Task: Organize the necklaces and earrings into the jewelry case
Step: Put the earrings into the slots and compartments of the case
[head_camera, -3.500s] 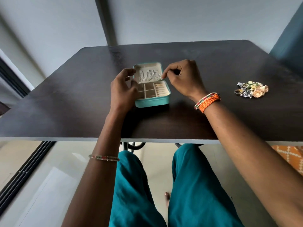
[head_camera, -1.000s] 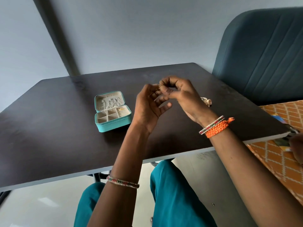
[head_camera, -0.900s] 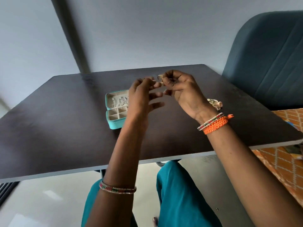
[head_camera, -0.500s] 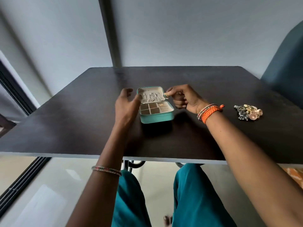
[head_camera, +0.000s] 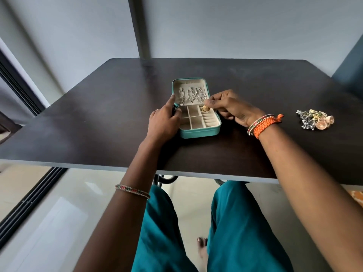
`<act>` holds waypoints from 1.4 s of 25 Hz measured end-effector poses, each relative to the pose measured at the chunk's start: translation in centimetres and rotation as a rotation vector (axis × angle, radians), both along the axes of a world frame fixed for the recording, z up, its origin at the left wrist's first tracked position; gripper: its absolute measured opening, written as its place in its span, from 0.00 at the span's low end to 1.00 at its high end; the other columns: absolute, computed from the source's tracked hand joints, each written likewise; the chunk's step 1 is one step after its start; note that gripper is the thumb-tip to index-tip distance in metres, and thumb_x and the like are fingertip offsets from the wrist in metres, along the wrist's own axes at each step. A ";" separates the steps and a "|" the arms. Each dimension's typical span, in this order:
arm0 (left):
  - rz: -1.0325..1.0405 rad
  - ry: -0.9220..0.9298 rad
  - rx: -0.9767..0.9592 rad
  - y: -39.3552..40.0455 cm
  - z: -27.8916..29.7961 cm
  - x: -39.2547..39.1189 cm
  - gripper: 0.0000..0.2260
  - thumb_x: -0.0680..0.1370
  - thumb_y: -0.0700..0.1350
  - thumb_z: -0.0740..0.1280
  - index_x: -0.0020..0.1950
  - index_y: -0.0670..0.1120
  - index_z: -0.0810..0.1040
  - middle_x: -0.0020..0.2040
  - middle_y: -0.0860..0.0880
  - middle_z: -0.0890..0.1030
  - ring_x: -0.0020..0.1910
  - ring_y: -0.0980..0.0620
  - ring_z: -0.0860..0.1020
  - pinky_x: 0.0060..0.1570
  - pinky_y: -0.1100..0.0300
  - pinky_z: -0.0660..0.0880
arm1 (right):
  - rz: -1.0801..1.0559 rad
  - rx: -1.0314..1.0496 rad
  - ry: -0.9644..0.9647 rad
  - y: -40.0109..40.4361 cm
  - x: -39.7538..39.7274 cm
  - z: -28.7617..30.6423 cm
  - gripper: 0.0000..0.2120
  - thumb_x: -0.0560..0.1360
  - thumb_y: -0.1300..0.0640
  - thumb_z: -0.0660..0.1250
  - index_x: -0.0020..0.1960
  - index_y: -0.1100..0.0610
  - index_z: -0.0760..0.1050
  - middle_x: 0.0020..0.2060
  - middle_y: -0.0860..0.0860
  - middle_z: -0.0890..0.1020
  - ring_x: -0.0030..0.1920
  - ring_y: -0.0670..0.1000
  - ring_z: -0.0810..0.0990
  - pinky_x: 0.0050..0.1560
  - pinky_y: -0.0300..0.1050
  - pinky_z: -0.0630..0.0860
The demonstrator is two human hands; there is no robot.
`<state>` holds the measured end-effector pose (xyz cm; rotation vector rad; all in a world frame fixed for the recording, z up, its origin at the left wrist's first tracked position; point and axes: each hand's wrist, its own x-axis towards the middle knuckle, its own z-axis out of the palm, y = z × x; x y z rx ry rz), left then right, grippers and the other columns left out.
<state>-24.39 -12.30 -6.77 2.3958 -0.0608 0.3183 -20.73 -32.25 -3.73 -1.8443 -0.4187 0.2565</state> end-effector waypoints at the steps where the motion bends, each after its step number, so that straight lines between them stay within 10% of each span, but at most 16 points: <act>1: 0.000 -0.002 0.003 0.0 -0.1 0.1 0.24 0.81 0.45 0.56 0.77 0.50 0.57 0.69 0.43 0.74 0.68 0.40 0.70 0.69 0.49 0.63 | 0.002 -0.006 0.000 -0.1 0.0 0.0 0.09 0.76 0.58 0.66 0.39 0.59 0.78 0.18 0.44 0.66 0.18 0.41 0.57 0.18 0.33 0.53; 16: -0.024 -0.005 -0.045 0.5 -1.2 1.2 0.26 0.77 0.50 0.55 0.76 0.51 0.60 0.68 0.47 0.75 0.66 0.42 0.72 0.66 0.46 0.66 | 0.026 -0.240 -0.176 -0.1 -0.9 0.7 0.06 0.78 0.61 0.63 0.43 0.58 0.77 0.25 0.41 0.80 0.15 0.42 0.64 0.18 0.29 0.59; 21: -0.028 0.002 -0.078 0.5 -1.2 1.3 0.30 0.73 0.54 0.53 0.76 0.52 0.61 0.67 0.48 0.76 0.65 0.44 0.74 0.66 0.46 0.68 | -0.019 -0.245 -0.237 0.3 -0.7 0.6 0.05 0.74 0.61 0.69 0.46 0.64 0.80 0.26 0.40 0.81 0.30 0.35 0.78 0.39 0.31 0.74; 26: -0.038 -0.006 -0.089 0.6 -1.3 1.4 0.29 0.73 0.53 0.54 0.76 0.51 0.62 0.65 0.48 0.77 0.65 0.44 0.74 0.65 0.47 0.68 | -0.088 -0.158 -0.268 0.1 -1.7 1.1 0.05 0.74 0.62 0.69 0.45 0.64 0.76 0.15 0.40 0.72 0.16 0.39 0.67 0.21 0.27 0.62; 35: -0.031 0.003 -0.093 0.6 -1.4 1.6 0.30 0.73 0.53 0.54 0.76 0.51 0.61 0.67 0.48 0.76 0.65 0.45 0.74 0.66 0.47 0.68 | -0.063 -0.213 -0.286 0.0 -0.9 0.6 0.10 0.70 0.65 0.72 0.33 0.59 0.74 0.15 0.42 0.68 0.17 0.41 0.60 0.23 0.28 0.58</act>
